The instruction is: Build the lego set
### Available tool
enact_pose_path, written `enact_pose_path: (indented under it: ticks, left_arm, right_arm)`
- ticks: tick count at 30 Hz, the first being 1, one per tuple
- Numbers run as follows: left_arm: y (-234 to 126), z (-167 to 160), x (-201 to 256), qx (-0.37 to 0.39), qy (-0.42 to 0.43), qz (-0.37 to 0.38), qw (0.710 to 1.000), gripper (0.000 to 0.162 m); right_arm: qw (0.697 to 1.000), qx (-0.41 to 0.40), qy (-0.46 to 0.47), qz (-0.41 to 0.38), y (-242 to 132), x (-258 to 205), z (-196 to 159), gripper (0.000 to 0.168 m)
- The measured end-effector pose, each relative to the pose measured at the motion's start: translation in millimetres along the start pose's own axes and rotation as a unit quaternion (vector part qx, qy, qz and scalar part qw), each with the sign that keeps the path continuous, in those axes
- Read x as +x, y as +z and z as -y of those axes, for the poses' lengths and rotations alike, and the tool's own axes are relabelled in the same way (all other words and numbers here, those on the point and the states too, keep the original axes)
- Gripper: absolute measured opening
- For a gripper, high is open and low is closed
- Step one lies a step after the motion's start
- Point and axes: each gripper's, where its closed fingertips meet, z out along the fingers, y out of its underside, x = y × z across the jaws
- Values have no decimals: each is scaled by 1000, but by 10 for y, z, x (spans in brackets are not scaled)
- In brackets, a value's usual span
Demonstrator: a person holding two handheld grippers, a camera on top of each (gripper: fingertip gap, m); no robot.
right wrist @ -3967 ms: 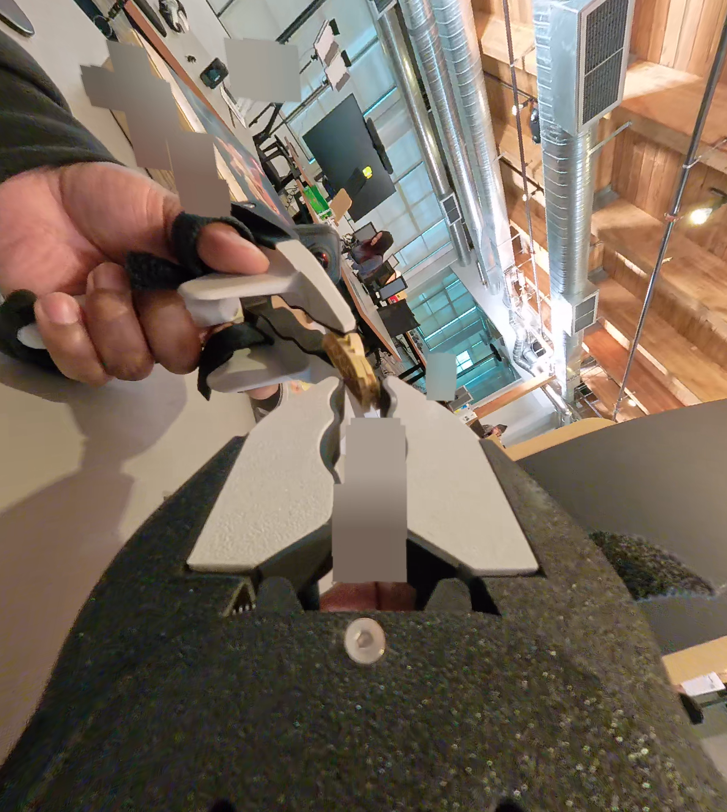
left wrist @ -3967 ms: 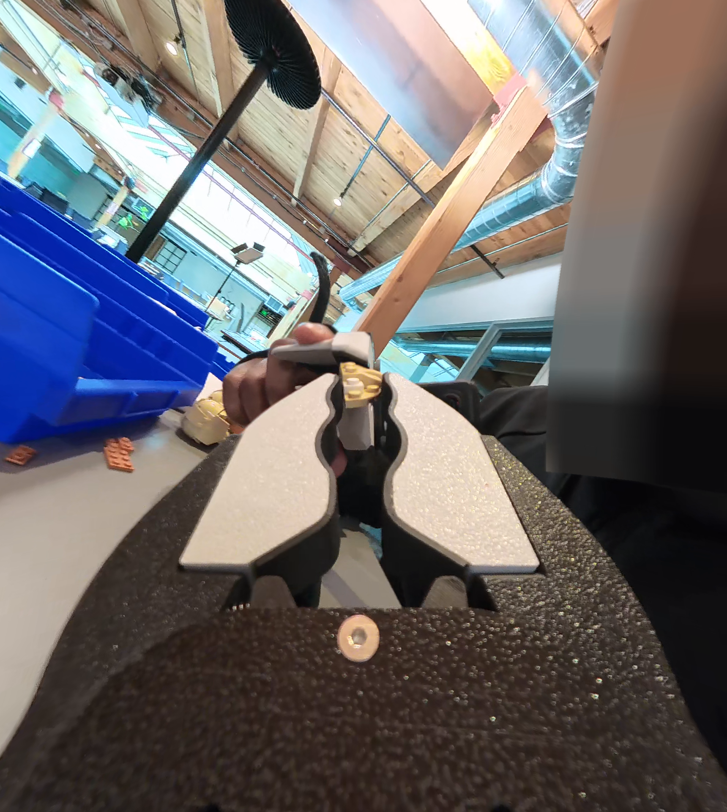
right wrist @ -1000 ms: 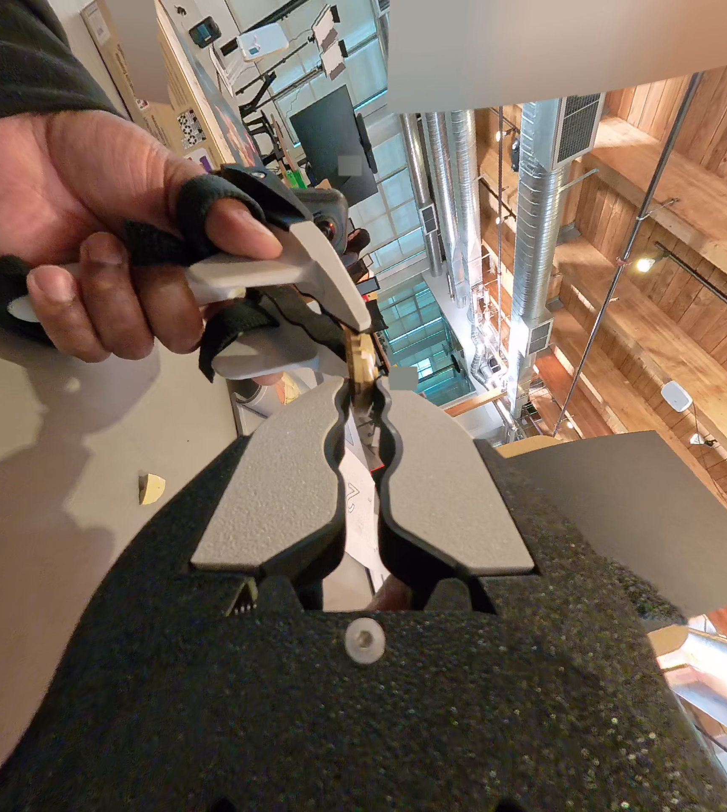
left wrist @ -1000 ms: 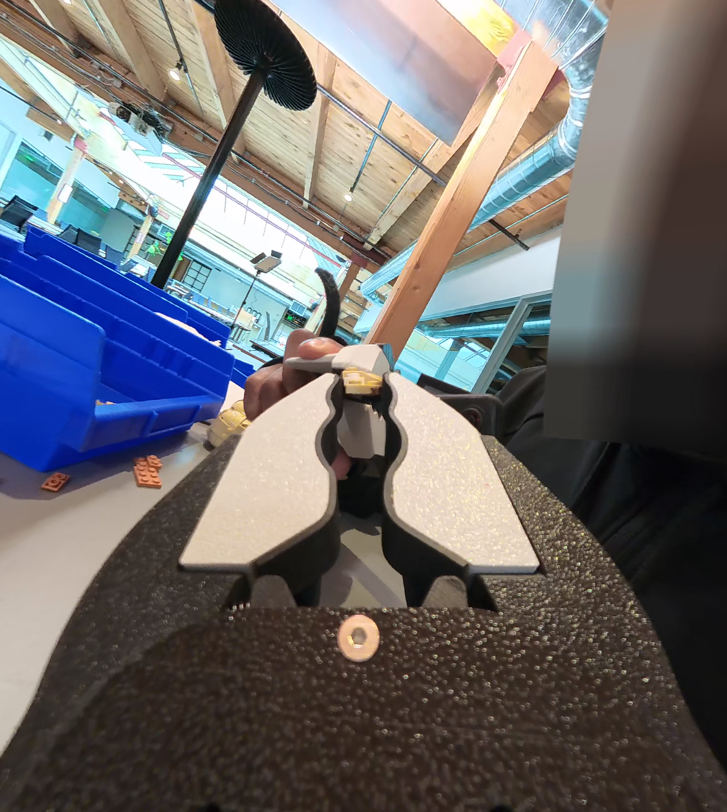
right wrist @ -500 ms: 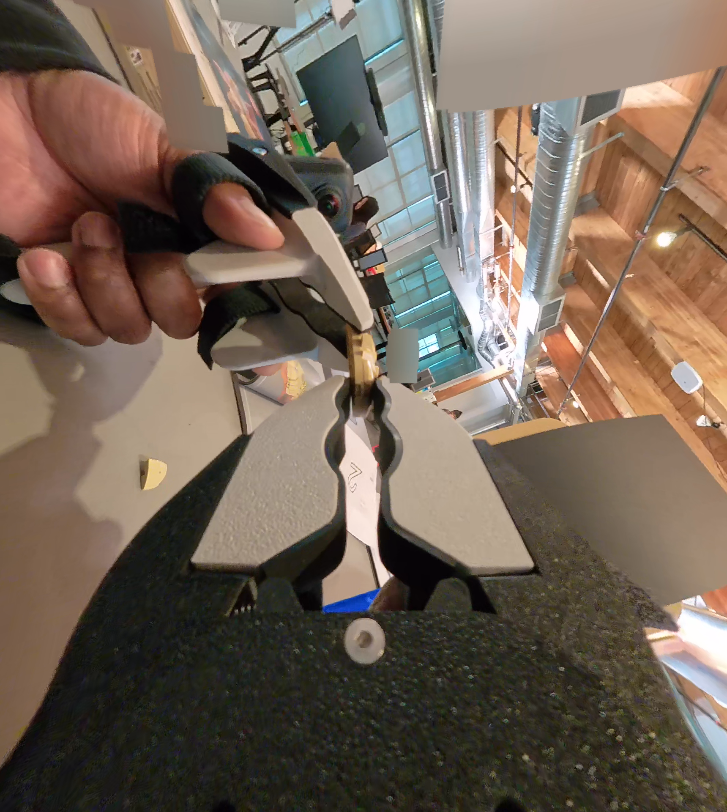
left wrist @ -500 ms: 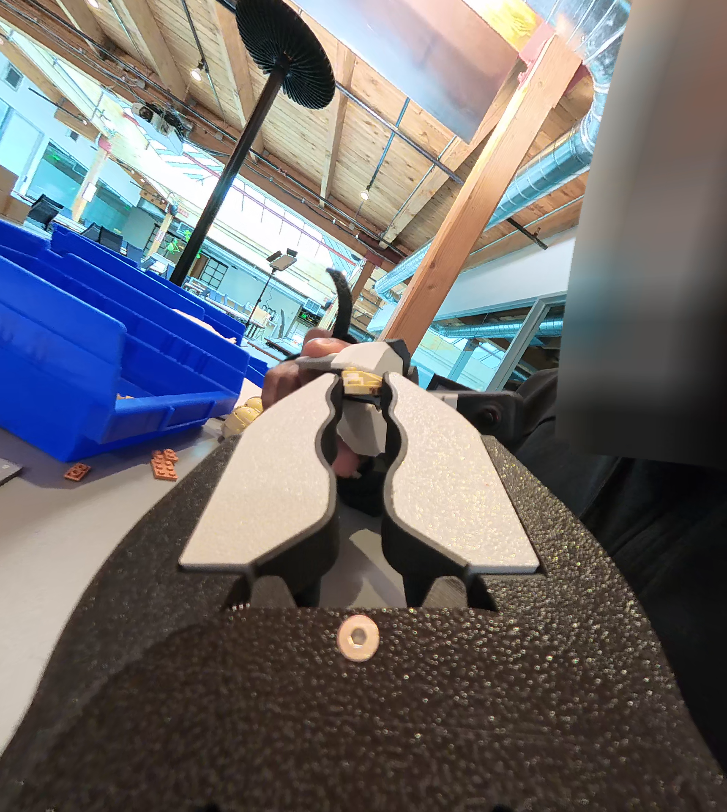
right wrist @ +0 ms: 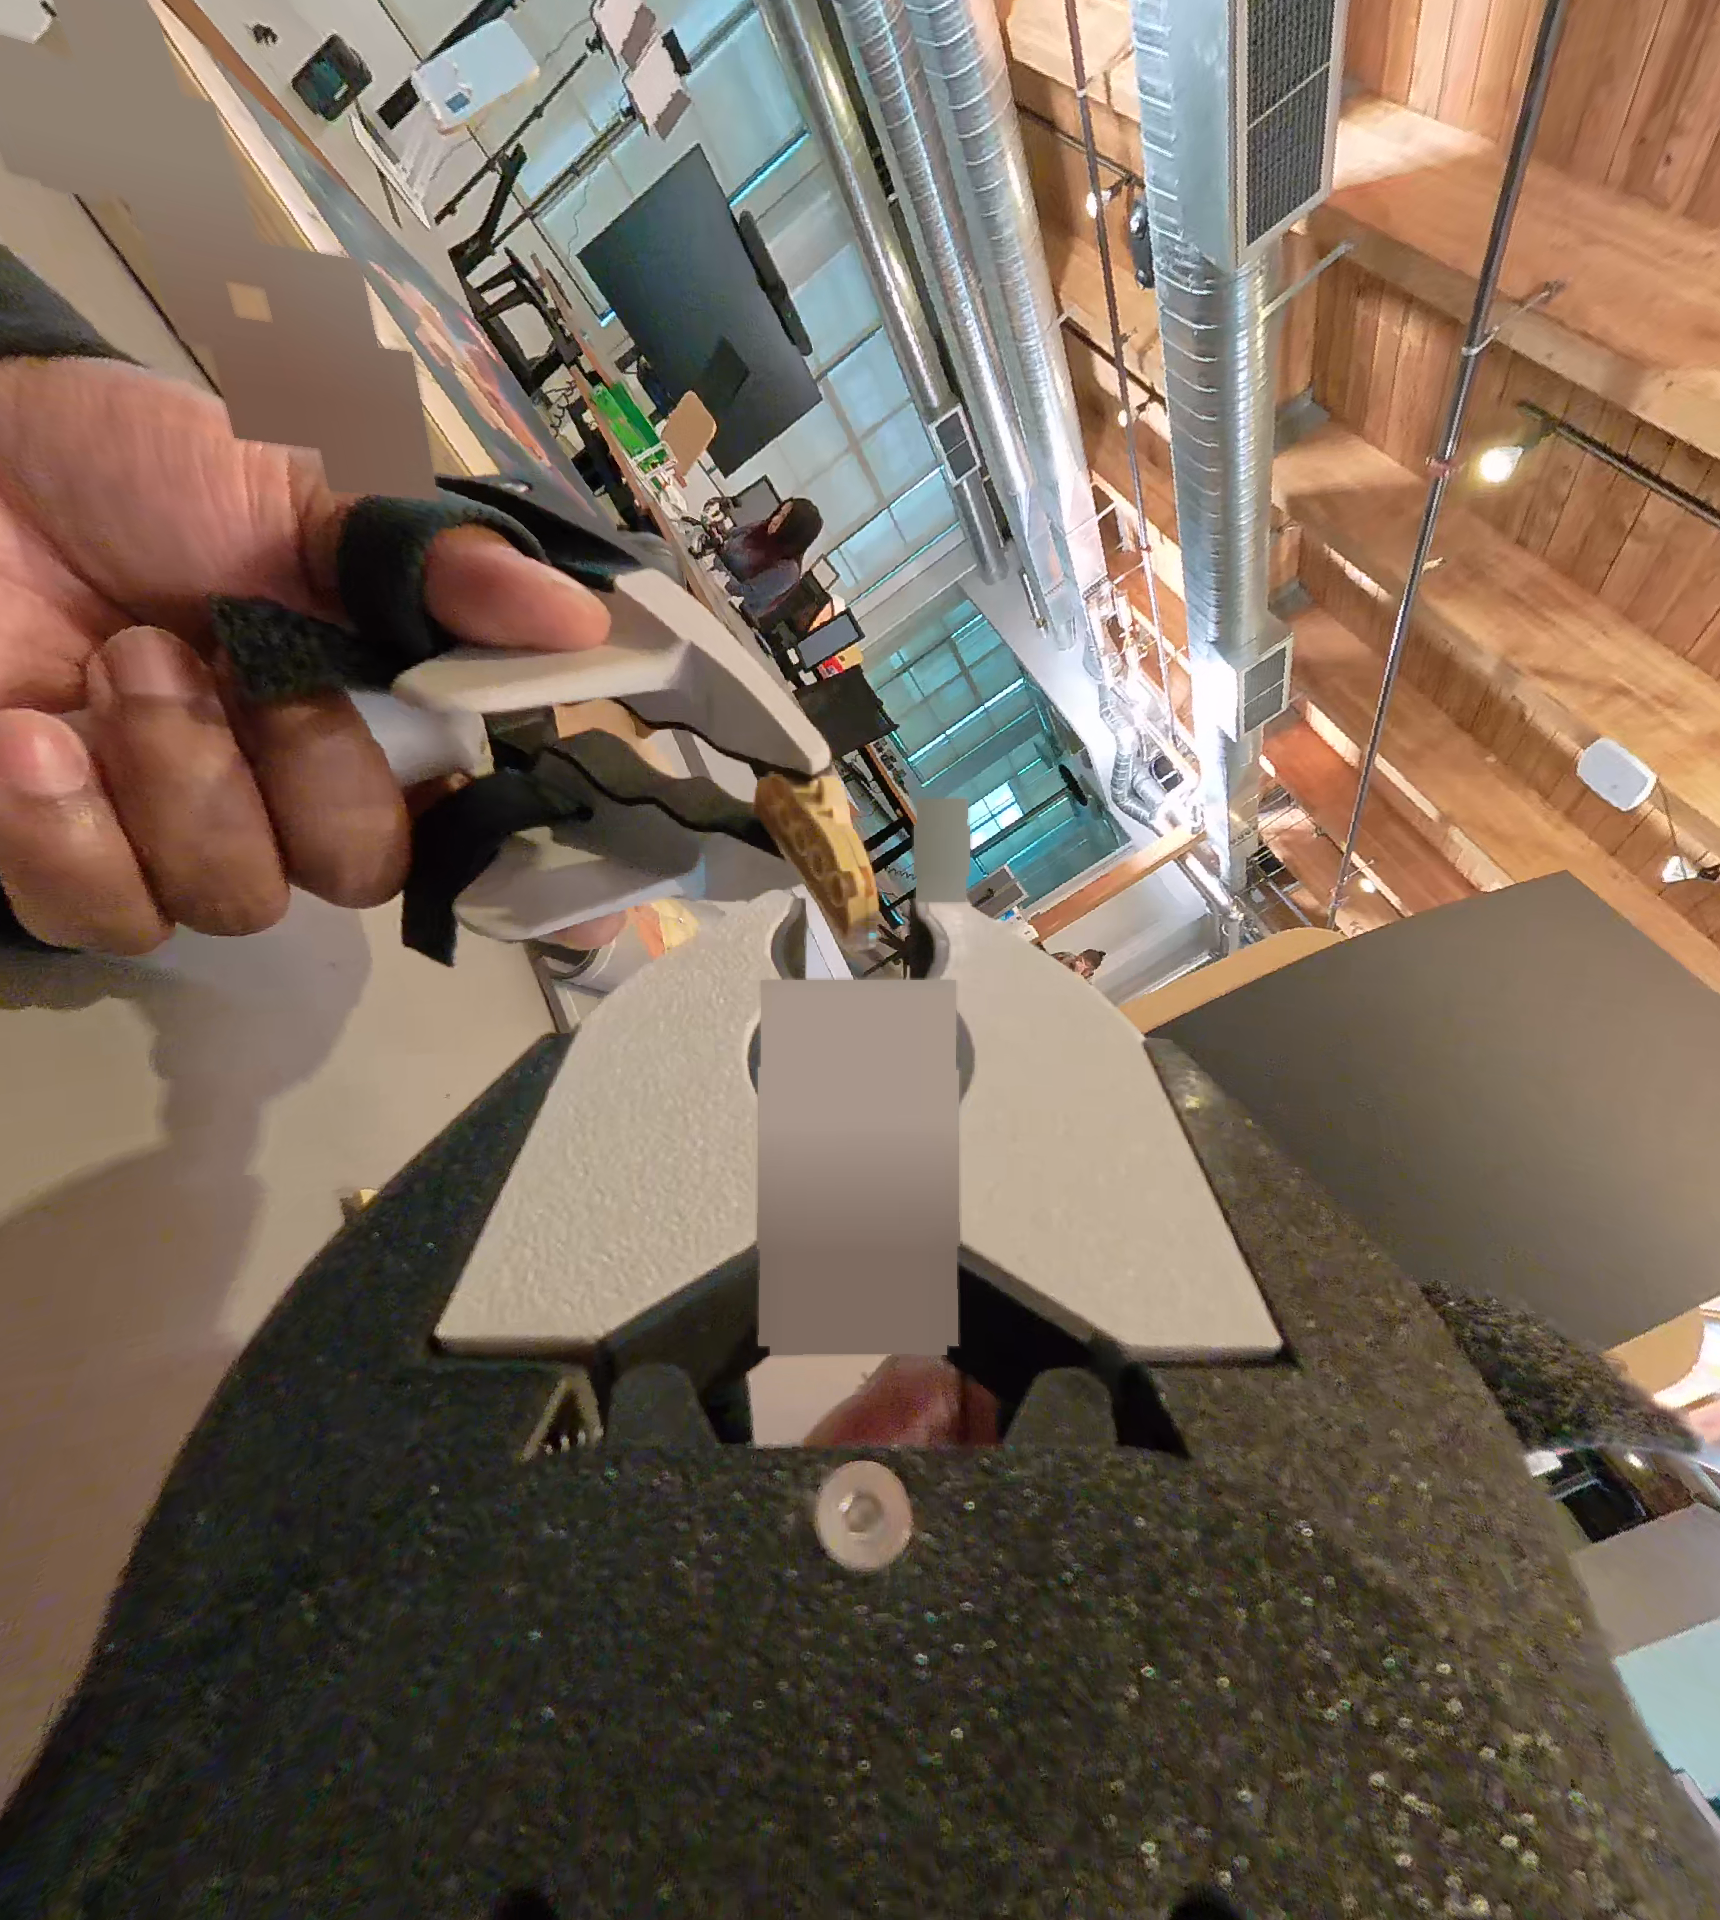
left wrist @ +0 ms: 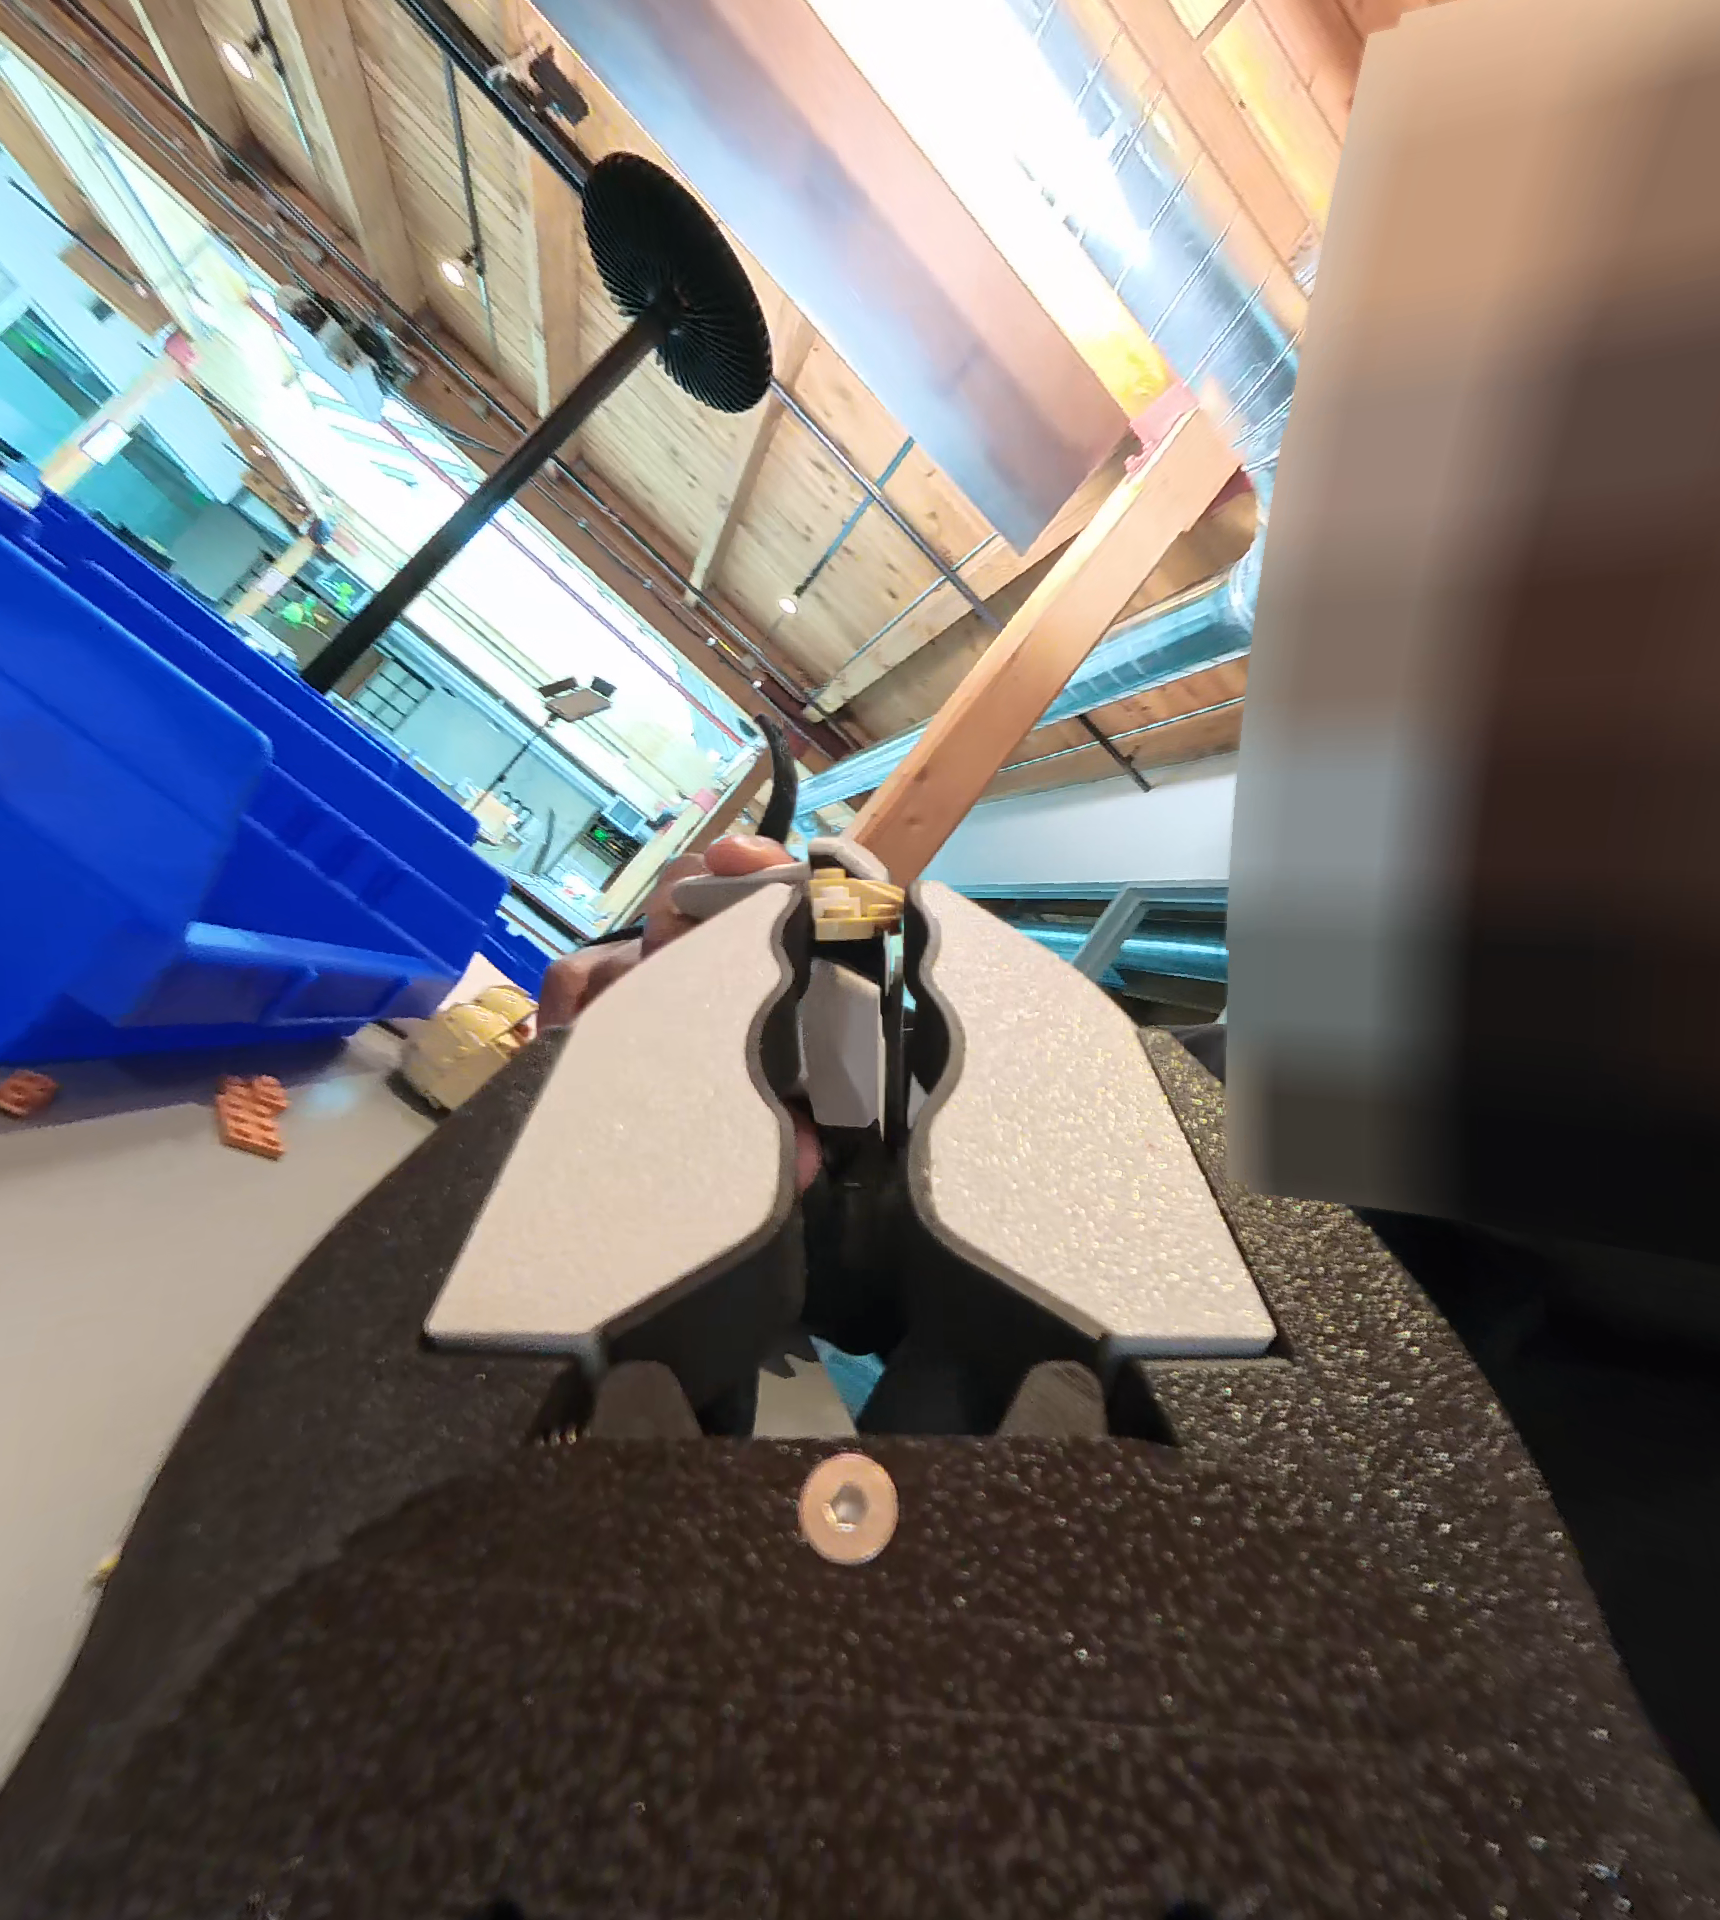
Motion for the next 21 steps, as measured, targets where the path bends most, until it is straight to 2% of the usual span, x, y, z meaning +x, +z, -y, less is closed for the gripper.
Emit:
enact_pose_path:
  ticks: [2,15,17,21]
  left_arm:
    - [13,-14,2,-1,-4,0,1000,16]
    - [5,-19,-57,-4,6,25,1000,16]
    - [-9,-13,-53,-3,9,27,1000,16]
    - [-34,15,-93,-2,28,49,998,16]
  right_arm:
    - [1000,6,-9,-2,-11,-3,24,8]
    - [999,-13,-13,27,-4,-32,-38,7]
    - [1000,-11,-15,15,1,-28,-40,7]
    - [998,-16,-64,9,10,-100,-56,21]
